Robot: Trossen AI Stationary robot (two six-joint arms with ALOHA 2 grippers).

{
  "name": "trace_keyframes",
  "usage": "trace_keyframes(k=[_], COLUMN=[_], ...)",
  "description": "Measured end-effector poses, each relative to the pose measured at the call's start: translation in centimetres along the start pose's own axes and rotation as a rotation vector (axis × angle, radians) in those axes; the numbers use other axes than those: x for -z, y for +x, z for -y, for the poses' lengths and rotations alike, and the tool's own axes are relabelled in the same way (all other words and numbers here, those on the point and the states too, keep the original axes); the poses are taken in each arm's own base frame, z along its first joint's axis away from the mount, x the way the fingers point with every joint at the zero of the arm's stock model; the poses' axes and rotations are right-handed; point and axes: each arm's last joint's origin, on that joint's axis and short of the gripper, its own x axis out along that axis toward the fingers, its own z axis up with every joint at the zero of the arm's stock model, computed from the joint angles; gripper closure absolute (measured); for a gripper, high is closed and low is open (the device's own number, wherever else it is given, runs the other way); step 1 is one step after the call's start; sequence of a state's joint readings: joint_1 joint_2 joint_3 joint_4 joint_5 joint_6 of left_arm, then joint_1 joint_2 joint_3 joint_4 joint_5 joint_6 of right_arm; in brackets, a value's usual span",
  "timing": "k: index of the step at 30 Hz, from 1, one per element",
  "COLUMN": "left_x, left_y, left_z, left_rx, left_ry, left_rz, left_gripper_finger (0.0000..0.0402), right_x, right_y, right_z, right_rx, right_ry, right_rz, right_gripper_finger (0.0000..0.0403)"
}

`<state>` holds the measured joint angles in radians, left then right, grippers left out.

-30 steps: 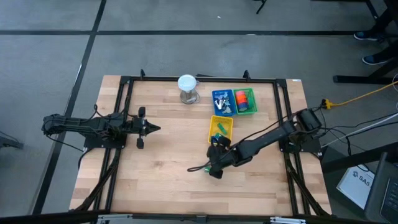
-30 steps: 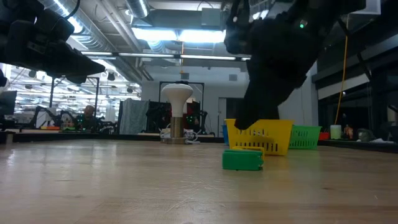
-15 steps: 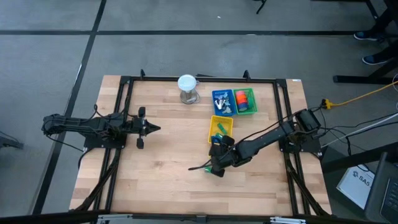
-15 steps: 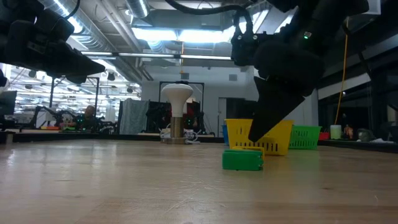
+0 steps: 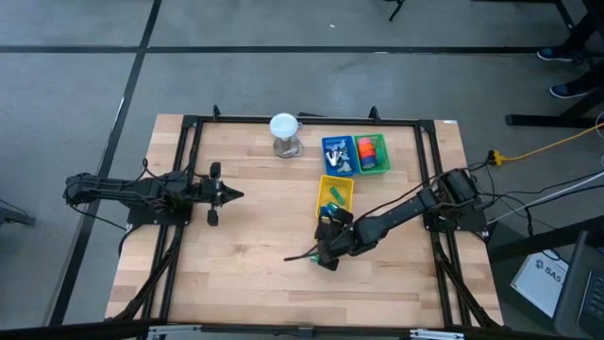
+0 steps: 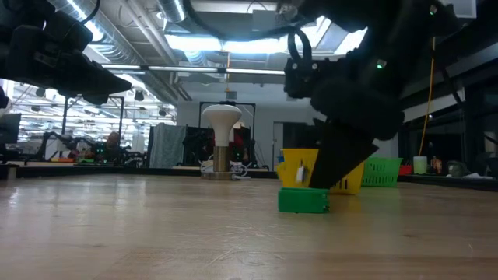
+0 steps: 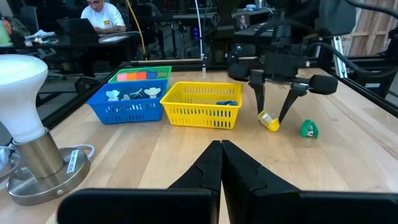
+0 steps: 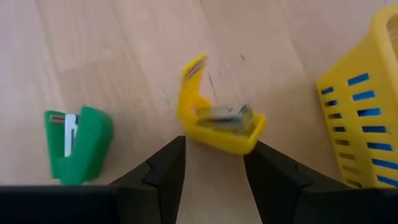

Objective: Pick and place Stapler, Stapler remover, tape
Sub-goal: Put the yellow stapler into the yellow bin

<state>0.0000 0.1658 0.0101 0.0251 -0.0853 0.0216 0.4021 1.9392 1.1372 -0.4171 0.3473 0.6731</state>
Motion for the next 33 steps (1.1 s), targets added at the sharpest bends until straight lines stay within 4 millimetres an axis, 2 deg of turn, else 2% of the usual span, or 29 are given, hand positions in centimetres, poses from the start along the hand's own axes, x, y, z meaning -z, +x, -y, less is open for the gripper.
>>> trace_keyframes(k=[14,27,30,33], left_x=[0.0,0.0,0.0,0.0], left_y=[0.0,0.0,0.0,0.0], left_z=[0.0,0.0,0.0,0.0], left_rx=[0.0,0.0,0.0,0.0], left_ry=[0.0,0.0,0.0,0.0], left_rz=[0.0,0.0,0.0,0.0], left_gripper_finger=[0.04,0.04,0.04,0.04], right_x=[-0.1,-2.4,-3.0,-3.3], right_y=[0.0,-1.8,-1.7,-1.3], right_z=[-0.1,-1.9,-1.6,-0.8], right_rx=[-0.009,-0.06,-0.052,-0.061], right_ry=[-0.024,-0.603,-0.662,-0.64], right_rz=[0.012,0.112,0.123,0.101], right_gripper_finger=[0.0237,0.0237,0.0237,0.0237])
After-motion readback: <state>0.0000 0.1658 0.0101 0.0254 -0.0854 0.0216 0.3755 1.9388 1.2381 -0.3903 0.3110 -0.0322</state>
